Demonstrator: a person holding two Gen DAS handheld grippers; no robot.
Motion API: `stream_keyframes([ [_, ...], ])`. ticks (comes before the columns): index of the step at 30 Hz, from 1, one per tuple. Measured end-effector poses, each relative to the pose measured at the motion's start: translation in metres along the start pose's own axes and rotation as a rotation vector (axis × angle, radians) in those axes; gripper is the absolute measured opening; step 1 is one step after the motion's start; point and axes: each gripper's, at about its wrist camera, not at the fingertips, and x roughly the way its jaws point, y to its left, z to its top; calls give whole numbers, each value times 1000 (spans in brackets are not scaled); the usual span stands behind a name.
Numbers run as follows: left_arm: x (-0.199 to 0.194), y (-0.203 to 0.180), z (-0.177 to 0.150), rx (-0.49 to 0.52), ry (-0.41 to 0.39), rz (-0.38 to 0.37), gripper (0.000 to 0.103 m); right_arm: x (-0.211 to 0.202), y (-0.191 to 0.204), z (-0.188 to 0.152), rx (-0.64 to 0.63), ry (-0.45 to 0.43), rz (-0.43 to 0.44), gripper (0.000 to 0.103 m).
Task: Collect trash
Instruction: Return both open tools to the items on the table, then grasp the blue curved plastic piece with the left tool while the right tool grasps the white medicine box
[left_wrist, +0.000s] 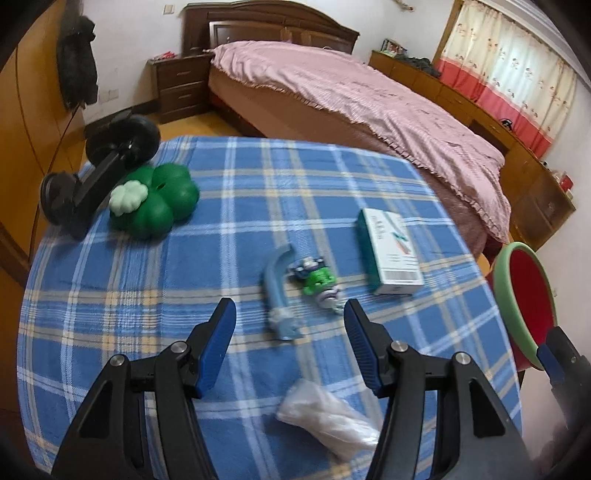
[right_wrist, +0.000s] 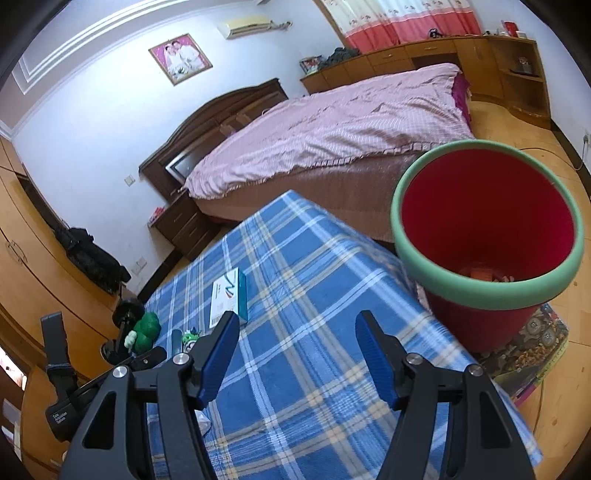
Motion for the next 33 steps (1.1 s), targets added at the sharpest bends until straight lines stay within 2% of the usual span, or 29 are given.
stream_keyframes([
  [12,27,8,-4,-20,47,-1,61,20,11,-3,-29,48,-23,69],
  [15,31,8,-5,-15,43,-3,58,22,14,-3,-40,53,-28,70],
  [18,32,6,-4,3,32,-2,49,25,19,-1,-54,59,-32,70],
  [20,34,7,-3,12,26,-1,34,26,23,1,-66,63,-31,70],
  [21,33,8,-3,13,22,1,30,28,27,2,-78,66,-32,70],
  [22,34,9,-3,11,23,0,21,29,30,3,-87,68,-33,70],
  [23,34,11,-2,6,28,-20,16,31,33,3,-98,73,-33,70],
  [25,33,17,-2,-23,37,-56,15,37,42,5,-124,83,-31,70],
  [33,11,37,6,-70,-38,-72,14,80,72,5,-206,143,-7,70],
])
